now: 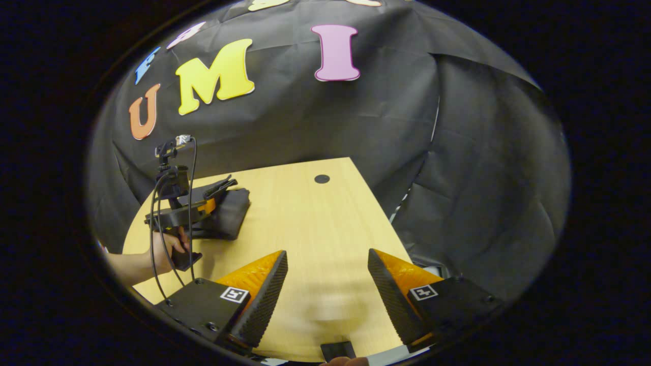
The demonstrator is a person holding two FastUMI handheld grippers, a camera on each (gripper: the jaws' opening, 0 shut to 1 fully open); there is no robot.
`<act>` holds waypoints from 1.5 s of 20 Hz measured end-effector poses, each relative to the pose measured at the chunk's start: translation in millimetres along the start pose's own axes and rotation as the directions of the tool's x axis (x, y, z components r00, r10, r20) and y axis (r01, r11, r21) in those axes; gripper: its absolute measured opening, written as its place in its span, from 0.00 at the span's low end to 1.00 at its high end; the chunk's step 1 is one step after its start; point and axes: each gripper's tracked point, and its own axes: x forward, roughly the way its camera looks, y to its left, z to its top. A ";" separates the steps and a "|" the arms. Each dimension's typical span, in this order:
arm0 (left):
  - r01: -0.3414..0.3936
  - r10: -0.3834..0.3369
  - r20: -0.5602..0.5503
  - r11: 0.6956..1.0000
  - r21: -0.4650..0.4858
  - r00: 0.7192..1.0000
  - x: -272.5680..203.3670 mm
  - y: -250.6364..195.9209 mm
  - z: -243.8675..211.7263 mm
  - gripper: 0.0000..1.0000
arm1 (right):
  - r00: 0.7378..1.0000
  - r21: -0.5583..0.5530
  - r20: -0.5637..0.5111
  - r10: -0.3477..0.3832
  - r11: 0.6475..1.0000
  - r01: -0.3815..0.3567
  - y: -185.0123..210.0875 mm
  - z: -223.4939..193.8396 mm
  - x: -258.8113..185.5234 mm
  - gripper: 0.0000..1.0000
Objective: Grasp the waist and the cuffs of the jeans and fold them to make the two legs overlap; first hold the waist and fold one-third of the jeans toward the cuffs, then hold the cuffs and fold the remaining one-third in the same direction to finish folding.
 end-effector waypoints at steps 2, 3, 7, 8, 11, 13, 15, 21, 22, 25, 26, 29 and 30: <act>0.007 -0.007 -0.020 1.000 -0.001 1.000 -5.0 -11.6 -3.9 0.20 | 0.999 -0.020 0.009 0.044 0.999 -0.044 12.3 7.1 8.7 0.99; -0.009 0.010 -0.036 1.000 0.010 0.999 -8.4 -13.1 -7.3 0.14 | 0.998 -0.033 0.021 0.063 0.998 -0.062 20.1 13.6 13.0 0.99; -0.056 0.057 0.034 0.998 -0.010 0.998 -42.4 0.2 18.2 1.00 | 0.987 -0.077 0.081 0.139 0.988 -0.133 45.6 40.7 24.5 0.94; -0.047 0.049 0.056 0.999 -0.028 0.997 -55.2 1.8 32.6 1.00 | 0.982 -0.086 0.099 0.162 0.984 -0.154 54.6 48.1 24.6 0.94; -0.038 0.041 0.168 0.999 -0.022 0.985 -101.8 9.3 81.8 1.00 | 0.963 -0.112 0.162 0.217 0.973 -0.200 85.4 76.5 16.2 0.94; -0.036 0.035 0.256 0.999 0.001 0.966 -143.0 17.4 115.4 1.00 | 0.942 -0.132 0.220 0.254 0.964 -0.229 112.3 97.4 1.7 0.98; -0.033 0.023 0.341 0.999 0.023 0.940 -185.9 27.2 145.0 0.99 | 0.917 -0.154 0.303 0.260 0.963 -0.222 130.7 122.1 -20.1 0.94; -0.025 0.038 0.485 0.999 -0.033 0.874 -314.9 84.1 183.4 0.99 | 0.813 -0.147 0.545 0.205 0.978 -0.148 160.1 163.9 -124.1 0.95; -0.028 0.047 0.500 0.999 -0.046 0.865 -332.7 98.2 184.5 0.99 | 0.801 -0.141 0.567 0.193 0.981 -0.136 162.9 160.3 -139.9 0.96; -0.034 0.066 0.539 0.997 -0.068 0.840 -379.8 136.0 183.4 0.98 | 0.763 -0.170 0.616 0.196 0.979 -0.114 182.5 143.3 -184.4 0.98; -0.032 0.067 0.544 0.997 -0.073 0.836 -392.1 145.8 181.2 1.00 | 0.760 -0.177 0.623 0.186 0.980 -0.095 184.9 134.4 -196.1 0.98; -0.035 0.079 0.539 0.995 -0.092 0.838 -417.2 167.6 169.1 0.98 | 0.755 -0.173 0.626 0.195 0.979 -0.109 207.1 117.3 -225.6 0.94; -0.034 0.081 0.548 0.995 -0.095 0.833 -425.1 171.6 167.7 0.88 | 0.742 -0.175 0.640 0.199 0.978 -0.112 212.1 118.8 -233.4 0.94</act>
